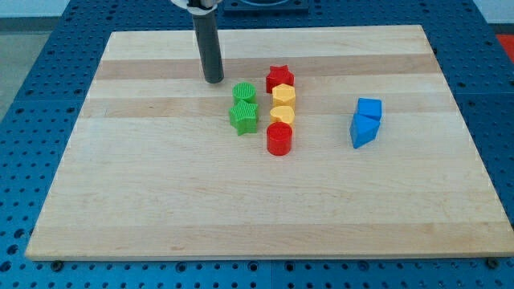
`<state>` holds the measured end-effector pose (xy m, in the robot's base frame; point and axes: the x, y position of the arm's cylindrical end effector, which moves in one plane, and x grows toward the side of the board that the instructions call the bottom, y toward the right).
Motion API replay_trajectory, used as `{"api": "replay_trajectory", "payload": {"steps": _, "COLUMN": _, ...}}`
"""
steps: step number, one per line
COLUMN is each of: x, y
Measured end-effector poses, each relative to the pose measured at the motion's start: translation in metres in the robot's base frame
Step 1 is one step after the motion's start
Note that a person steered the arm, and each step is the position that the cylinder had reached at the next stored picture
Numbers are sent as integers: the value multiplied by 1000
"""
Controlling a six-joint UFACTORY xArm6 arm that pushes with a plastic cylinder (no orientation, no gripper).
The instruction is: Push the green circle into the green star
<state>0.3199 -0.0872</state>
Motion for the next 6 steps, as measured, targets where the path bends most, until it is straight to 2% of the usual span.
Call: {"api": "replay_trajectory", "payload": {"steps": 6, "x": 0, "y": 41}}
